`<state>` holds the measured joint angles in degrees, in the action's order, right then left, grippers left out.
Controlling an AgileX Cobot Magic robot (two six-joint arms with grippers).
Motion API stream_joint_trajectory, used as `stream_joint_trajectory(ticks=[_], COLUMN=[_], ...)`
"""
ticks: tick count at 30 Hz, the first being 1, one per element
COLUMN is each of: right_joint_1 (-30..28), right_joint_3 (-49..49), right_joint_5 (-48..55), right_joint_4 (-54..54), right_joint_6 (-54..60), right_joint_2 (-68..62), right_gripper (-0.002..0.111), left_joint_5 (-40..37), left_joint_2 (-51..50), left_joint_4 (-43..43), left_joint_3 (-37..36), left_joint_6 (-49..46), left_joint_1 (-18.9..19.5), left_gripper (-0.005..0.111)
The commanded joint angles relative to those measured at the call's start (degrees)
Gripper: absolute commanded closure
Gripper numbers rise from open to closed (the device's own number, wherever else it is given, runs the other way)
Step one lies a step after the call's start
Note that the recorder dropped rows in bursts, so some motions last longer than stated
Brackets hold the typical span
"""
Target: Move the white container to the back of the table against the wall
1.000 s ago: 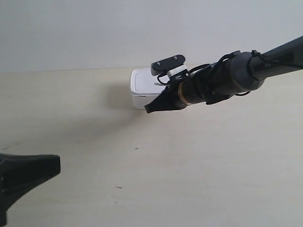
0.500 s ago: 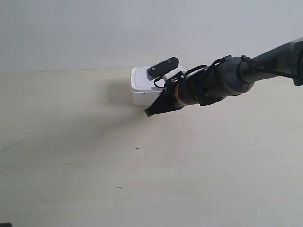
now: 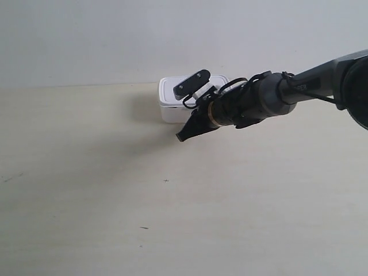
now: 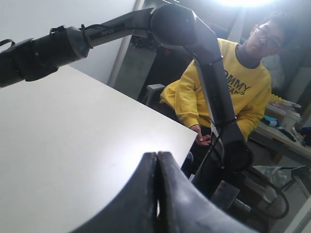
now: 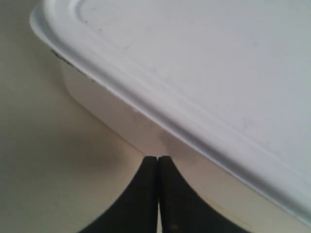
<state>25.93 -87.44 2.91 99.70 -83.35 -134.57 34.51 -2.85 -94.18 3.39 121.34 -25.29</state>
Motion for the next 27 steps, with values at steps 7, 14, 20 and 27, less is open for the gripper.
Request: stream_joint_trajectory(ticks=[7, 14, 20, 27], right_joint_1=[0.1, 0.1, 0.1, 0.1], right_joint_3=[-3.6, -3.8, -5.5, -8.4], right_joint_5=[0.6, 1.5, 1.9, 1.8], right_joint_4=[0.2, 0.2, 0.2, 0.2], right_joint_6=[6.6, 9.9, 10.4, 10.4], right_joint_2=[-0.3, -1.0, -3.2, -5.6], right_gripper=[0.108, 0.108, 0.108, 0.108], left_joint_5=[-4.0, -4.7, -4.7, -4.8], left_joint_2=[1.4, 1.4, 1.4, 1.4], left_joint_4=[0.5, 0.5, 0.5, 0.5], left_joint_3=[-1.0, -1.0, -1.0, -1.3], left_joint_6=[0.4, 0.4, 0.4, 0.4], left_joint_1=[0.0, 0.0, 0.0, 0.0], left_gripper=[0.107, 0.107, 0.107, 0.107])
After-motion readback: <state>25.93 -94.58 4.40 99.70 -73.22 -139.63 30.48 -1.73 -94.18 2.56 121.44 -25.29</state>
